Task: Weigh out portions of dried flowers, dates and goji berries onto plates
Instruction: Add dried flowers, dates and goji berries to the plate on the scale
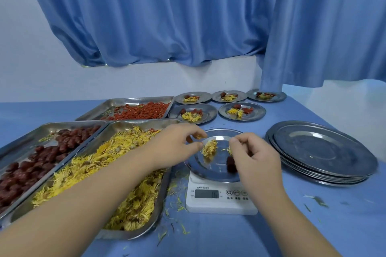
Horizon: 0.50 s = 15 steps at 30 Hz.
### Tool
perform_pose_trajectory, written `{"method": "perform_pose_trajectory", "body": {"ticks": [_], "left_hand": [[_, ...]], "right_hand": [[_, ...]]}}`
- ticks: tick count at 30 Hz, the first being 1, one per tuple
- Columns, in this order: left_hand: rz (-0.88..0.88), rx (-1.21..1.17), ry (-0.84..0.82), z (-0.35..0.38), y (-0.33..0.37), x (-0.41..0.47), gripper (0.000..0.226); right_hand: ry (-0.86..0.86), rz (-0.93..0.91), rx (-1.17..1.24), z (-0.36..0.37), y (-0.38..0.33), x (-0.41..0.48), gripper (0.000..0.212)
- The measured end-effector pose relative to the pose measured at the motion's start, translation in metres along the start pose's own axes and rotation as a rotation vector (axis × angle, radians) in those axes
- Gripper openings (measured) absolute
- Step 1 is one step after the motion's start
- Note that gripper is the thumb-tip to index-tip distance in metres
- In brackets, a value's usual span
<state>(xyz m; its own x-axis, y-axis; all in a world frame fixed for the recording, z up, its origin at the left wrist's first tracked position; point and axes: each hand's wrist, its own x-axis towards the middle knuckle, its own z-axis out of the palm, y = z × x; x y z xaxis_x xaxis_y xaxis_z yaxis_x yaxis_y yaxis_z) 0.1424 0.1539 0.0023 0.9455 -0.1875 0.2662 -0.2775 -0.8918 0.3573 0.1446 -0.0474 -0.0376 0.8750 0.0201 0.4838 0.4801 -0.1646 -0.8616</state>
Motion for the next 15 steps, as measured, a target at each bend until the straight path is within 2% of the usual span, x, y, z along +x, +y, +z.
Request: {"method": "perform_pose_trajectory", "body": {"ticks": [3, 5, 9, 12, 15], "left_hand": [[-0.062, 0.006, 0.027, -0.019, -0.015, 0.008, 0.022], [-0.119, 0.009, 0.052, -0.033, -0.03, 0.013, 0.018], [-0.265, 0.065, 0.174, -0.058, -0.074, 0.024, 0.017], [-0.453, -0.028, 0.292, -0.073, -0.112, 0.035, 0.014], [-0.545, 0.03, 0.298, -0.085, -0.145, 0.051, 0.011]], "right_hand": [[-0.167, 0.037, -0.049, 0.004, -0.007, 0.02, 0.02], [-0.24, -0.028, -0.11, 0.004, -0.014, 0.041, 0.021], [-0.332, -0.079, -0.169, 0.007, -0.022, 0.085, 0.025], [-0.395, -0.058, -0.197, 0.017, -0.016, 0.106, 0.022], [-0.404, -0.065, -0.193, 0.026, -0.007, 0.116, 0.021]]}}
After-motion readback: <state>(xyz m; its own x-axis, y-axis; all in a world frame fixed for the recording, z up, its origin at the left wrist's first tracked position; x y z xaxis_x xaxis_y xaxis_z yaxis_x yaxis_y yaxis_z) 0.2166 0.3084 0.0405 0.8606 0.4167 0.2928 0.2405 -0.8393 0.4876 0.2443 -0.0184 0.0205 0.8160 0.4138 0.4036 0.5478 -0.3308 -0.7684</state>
